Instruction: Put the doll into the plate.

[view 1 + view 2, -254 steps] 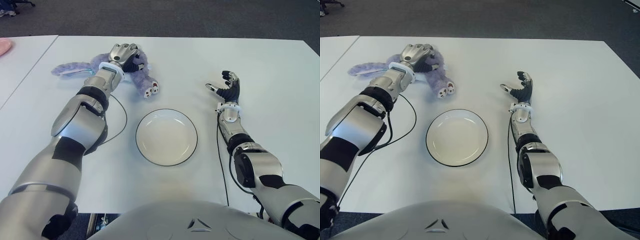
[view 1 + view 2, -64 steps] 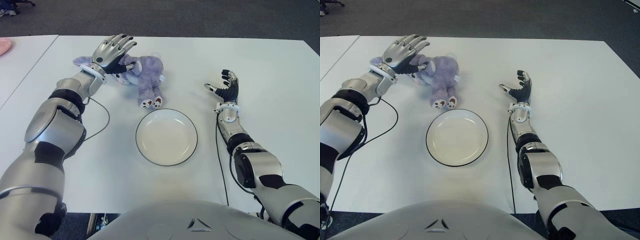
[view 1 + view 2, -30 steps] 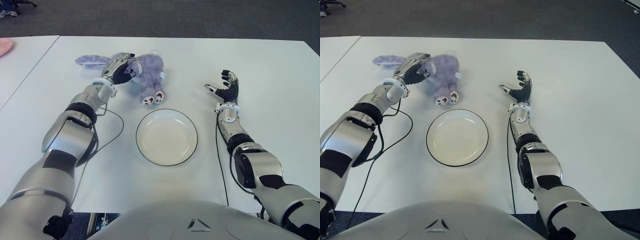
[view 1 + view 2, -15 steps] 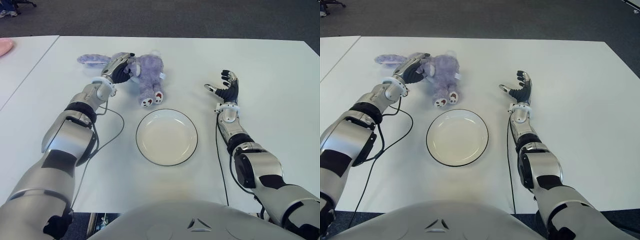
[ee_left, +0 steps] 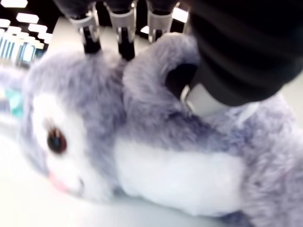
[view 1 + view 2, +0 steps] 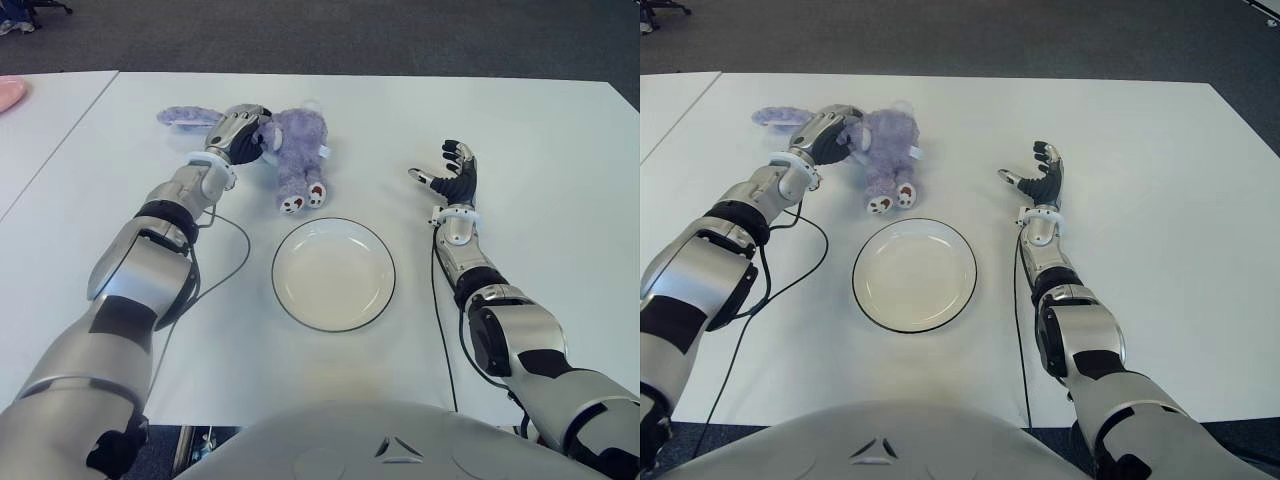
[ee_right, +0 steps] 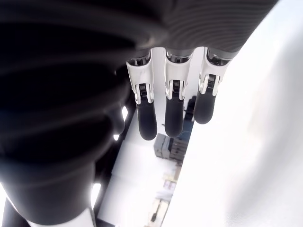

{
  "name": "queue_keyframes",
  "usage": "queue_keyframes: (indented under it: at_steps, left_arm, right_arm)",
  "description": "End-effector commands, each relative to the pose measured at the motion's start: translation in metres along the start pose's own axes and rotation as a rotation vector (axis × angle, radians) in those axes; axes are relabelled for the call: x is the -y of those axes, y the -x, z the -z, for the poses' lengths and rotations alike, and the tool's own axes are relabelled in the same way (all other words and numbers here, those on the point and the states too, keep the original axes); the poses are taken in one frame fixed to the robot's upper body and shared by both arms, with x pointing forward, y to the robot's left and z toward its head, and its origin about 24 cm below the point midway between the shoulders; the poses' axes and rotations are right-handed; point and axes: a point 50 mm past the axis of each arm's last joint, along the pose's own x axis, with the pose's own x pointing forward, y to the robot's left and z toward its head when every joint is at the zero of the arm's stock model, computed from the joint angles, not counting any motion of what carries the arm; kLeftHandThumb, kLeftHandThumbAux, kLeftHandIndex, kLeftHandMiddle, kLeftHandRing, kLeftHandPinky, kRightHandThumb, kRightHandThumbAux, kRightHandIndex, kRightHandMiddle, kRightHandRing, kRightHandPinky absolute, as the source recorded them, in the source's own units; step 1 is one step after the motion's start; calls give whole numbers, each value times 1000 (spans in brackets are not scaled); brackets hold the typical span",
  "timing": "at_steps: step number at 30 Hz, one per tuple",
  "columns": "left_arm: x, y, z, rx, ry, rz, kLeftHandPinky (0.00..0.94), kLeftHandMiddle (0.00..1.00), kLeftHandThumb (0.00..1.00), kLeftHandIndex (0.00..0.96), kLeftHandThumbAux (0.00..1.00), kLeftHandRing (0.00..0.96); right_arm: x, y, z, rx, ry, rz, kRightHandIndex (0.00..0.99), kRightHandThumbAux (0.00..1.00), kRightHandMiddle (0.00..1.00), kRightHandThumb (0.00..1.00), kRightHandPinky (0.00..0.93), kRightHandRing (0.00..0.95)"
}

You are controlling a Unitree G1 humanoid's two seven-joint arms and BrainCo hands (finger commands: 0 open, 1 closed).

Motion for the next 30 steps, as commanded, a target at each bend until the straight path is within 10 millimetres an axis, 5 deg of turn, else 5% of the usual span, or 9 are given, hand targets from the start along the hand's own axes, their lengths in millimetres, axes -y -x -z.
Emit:
queue_keyframes:
  at_steps: [1, 13, 20, 30]
  left_arm:
    - [33, 12, -2, 60, -245, 135, 545, 371, 707, 444, 684, 443]
    - [33, 12, 10, 84, -603, 297, 633, 590, 704, 438, 686, 605]
    - [27, 11, 14, 50, -591, 288, 726, 688, 704, 439, 693, 681]
    - [24, 11, 17, -1, -533, 261, 737, 732, 713, 440, 702, 721]
  right_arm:
    - [-10, 112, 112, -523, 131, -135, 214, 907, 246, 0, 214, 213]
    - [-10, 112, 113, -529, 120, -136, 210, 899, 244, 0, 218, 215]
    - [-10, 113, 113, -525, 124, -131, 210, 902, 244, 0, 220, 215]
    - [-11, 113, 112, -524, 125, -129, 215, 903, 243, 0, 197, 208]
